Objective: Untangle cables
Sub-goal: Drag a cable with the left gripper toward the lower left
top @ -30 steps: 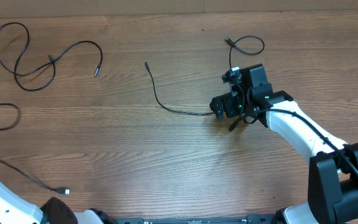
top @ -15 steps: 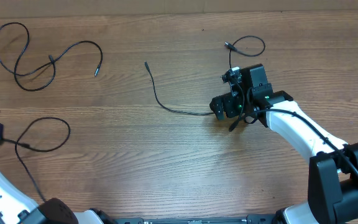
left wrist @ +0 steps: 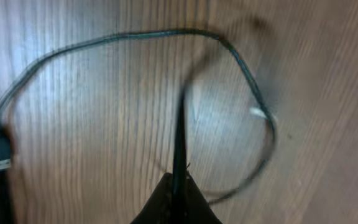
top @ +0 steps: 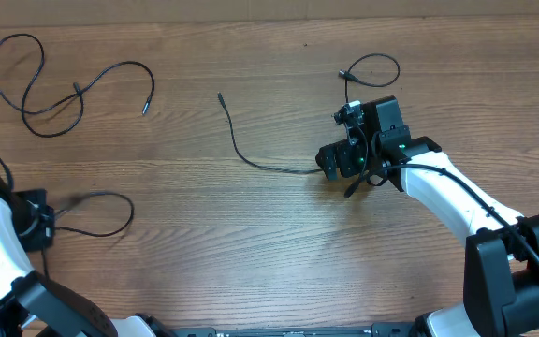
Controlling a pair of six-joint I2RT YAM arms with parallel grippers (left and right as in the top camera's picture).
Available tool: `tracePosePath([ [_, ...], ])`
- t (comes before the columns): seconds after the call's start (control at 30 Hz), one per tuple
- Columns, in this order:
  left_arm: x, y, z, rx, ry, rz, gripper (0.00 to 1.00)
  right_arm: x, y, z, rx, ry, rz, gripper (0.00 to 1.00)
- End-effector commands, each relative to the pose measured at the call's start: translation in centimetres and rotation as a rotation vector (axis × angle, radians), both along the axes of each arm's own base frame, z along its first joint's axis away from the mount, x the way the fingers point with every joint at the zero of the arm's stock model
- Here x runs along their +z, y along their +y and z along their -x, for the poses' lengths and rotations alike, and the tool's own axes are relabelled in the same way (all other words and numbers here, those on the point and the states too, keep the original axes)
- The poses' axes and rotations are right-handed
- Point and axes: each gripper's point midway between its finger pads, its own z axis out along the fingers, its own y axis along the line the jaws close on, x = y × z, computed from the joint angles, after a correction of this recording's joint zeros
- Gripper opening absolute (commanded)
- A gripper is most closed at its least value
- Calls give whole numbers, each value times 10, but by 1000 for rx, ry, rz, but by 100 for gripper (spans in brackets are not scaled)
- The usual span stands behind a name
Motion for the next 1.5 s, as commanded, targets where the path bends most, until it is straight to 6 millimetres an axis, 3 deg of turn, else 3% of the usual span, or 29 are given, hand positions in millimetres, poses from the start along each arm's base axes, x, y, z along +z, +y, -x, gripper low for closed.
tracePosePath([
  [0.0, -20, -2, 4, 25, 3, -8, 9, -1, -1, -1, -3, 1, 2, 100],
  [0.1, -33, 3, -2, 24, -32, -40, 17, -1, 0, -1, -4, 4, -3, 100],
  [0.2, -41, 9, -6, 25, -58, -73, 15, -1, 2, 0, 3, 8, -15, 100],
  [0.33, -45, 18, -7, -11, -52, -126, 32, 1, 8, 2, 21, 16, -46, 100],
  [0.37, -45, 19, -5, -53, -38, -135, 40, 1, 9, 3, 24, 18, -51, 100],
  [0.43, -45, 20, -7, -182, -24, -147, 70, 1, 9, 3, 21, 19, -52, 100],
  [0.5, -44, 21, -8, -325, -1, -161, 94, 1, 9, 2, 21, 19, -51, 100],
  [0.53, -44, 22, -8, -390, 12, -168, 100, 1, 9, 2, 21, 18, -51, 100],
  [0.6, -44, 23, -7, -499, 39, -181, 100, 1, 9, 2, 21, 18, -51, 100],
  [0.7, -42, 35, -4, -504, 83, -239, 100, 1, 9, 3, 21, 19, -52, 100],
  [0.8, -41, 47, -15, -598, 80, -299, 99, 0, 8, 3, 21, 22, -51, 100],
  [0.87, -46, 48, -26, -733, 67, -309, 93, 0, 8, 5, 21, 29, -49, 100],
  [1.0, -69, 43, -27, -903, 109, -248, 72, -1, 7, 6, 21, 36, -46, 100],
  [1.1, -91, 34, -20, -926, 132, -158, 71, -1, 7, 6, 20, 37, -46, 100],
  [1.2, -109, 24, -13, -988, 152, -79, 79, -1, 7, 6, 20, 36, -46, 100],
  [1.27, -118, 25, -7, -995, 193, -57, 78, -1, 7, 6, 20, 37, -46, 100],
  [1.43, -133, 29, 7, -992, 280, -22, 42, -3, 7, 8, 20, 47, -43, 100],
  [1.47, -135, 30, 8, -992, 286, -22, 31, -3, 7, 8, 20, 46, -43, 100],
])
